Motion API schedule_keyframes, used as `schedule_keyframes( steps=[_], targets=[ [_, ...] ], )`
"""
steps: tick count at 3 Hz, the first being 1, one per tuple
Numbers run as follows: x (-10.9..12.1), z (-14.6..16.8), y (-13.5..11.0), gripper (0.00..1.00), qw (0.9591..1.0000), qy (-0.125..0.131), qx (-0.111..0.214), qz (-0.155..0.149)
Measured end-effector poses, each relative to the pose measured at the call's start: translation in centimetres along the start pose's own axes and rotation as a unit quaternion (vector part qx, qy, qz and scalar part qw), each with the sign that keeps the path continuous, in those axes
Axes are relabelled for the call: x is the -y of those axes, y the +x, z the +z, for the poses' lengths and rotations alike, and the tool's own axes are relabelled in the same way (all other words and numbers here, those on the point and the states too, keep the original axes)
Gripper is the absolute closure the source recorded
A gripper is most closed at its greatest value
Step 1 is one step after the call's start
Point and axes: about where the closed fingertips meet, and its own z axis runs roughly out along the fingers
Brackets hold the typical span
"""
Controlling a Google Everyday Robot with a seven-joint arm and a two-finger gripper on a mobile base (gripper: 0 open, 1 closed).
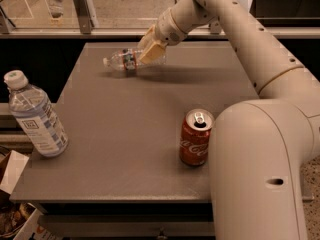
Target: Move water bottle near coke can
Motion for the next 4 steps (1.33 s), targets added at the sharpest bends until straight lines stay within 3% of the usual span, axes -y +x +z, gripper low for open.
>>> schedule_keyframes(
  steps=[2, 4],
  targets=[
    [-3.7, -4.4, 0.7, 1.0, 0.9999, -0.003, 0.001, 0.014],
    [-11.3, -6.2, 1.9, 1.0, 0.9978, -0.026, 0.015, 0.059]
  ],
)
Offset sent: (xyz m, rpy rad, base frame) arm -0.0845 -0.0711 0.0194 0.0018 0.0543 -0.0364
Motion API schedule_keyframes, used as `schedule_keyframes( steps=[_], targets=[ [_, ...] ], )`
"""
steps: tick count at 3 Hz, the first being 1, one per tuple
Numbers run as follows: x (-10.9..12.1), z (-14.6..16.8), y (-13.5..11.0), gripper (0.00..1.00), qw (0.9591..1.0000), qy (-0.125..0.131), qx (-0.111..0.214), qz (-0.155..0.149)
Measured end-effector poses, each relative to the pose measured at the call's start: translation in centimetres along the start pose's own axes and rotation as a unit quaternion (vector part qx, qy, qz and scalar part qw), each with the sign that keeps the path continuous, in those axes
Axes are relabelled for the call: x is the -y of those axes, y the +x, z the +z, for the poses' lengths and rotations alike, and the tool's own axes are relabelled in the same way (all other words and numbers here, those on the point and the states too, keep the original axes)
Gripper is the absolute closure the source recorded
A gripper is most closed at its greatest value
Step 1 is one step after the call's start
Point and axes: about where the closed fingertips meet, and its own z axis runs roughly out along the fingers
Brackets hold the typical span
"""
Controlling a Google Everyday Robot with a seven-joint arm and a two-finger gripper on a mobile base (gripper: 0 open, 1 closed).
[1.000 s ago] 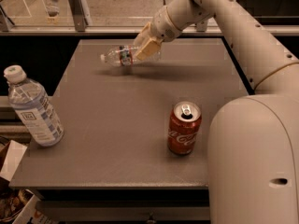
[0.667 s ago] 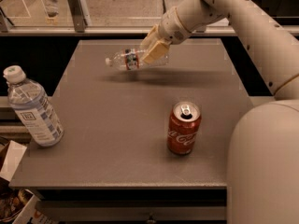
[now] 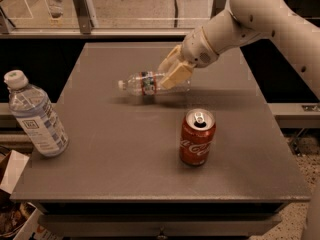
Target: Move water bottle near coke can
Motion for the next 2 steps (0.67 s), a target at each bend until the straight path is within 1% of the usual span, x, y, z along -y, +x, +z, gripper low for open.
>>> schedule_keyframes(
  steps=[1, 2],
  targets=[
    [-3.2, -1.0, 1.0, 1.0, 0.9999, 0.004, 0.0, 0.016],
    [-6.7, -3.6, 2.1, 1.0, 0.9989, 0.03, -0.006, 0.036]
  ],
)
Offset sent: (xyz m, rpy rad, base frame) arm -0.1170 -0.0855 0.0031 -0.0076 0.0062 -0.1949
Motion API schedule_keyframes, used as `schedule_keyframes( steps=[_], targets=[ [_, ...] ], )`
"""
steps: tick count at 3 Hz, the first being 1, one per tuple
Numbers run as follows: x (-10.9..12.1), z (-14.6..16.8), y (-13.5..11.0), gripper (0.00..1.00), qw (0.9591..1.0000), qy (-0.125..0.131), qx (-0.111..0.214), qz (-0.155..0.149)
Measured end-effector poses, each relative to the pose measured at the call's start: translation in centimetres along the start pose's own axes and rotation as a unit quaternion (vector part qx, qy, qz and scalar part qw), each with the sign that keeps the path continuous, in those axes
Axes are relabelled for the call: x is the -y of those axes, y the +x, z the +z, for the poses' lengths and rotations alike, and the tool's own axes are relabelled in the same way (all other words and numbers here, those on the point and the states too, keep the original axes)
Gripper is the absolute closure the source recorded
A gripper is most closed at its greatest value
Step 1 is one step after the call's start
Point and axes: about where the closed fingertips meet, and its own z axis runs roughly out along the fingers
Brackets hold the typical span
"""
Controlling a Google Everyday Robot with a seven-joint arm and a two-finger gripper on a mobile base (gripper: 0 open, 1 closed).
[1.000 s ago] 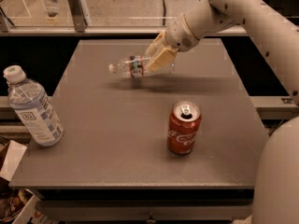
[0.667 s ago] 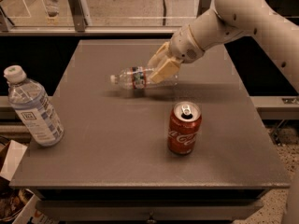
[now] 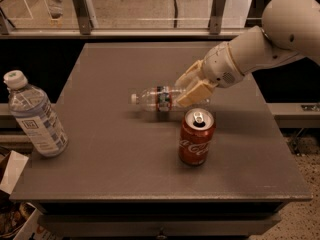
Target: Move water bottle near coke can
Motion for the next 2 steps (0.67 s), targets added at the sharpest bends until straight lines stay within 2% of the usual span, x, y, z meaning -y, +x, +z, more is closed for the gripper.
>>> schedule_keyframes(
  steps=[1, 2],
  targets=[
    [-3.1, -3.2, 1.0, 1.0, 0.9994, 0.03, -0.007, 0.016],
    [-6.1, -5.4, 2.2, 1.0, 0.9981, 0.049, -0.02, 0.033]
  ],
)
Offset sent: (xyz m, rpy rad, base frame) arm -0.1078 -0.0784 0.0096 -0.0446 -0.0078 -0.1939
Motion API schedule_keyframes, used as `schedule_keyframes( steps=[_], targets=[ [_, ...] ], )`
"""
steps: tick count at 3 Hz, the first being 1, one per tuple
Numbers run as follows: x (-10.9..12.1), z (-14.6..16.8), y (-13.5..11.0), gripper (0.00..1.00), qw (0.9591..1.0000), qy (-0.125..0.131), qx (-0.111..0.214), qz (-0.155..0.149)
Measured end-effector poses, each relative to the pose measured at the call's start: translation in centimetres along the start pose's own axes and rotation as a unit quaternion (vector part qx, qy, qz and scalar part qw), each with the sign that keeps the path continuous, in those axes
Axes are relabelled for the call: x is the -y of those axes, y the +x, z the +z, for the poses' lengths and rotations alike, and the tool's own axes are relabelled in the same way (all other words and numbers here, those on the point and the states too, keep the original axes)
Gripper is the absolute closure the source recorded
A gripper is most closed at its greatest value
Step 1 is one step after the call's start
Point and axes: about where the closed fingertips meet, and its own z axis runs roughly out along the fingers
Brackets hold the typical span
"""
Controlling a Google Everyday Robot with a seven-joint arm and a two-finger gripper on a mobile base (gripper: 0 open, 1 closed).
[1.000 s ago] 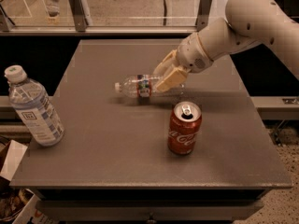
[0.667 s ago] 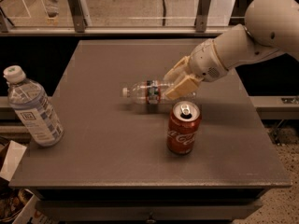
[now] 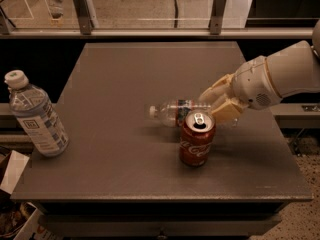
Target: Move water bottle near coke can
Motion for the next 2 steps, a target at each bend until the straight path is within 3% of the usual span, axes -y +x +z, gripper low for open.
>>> schedule_keyframes(
  steps=[2],
  targets=[
    [-3.5, -2.1, 3.8, 1.0, 0.9992, 0.015, -0.026, 0.027]
  ],
)
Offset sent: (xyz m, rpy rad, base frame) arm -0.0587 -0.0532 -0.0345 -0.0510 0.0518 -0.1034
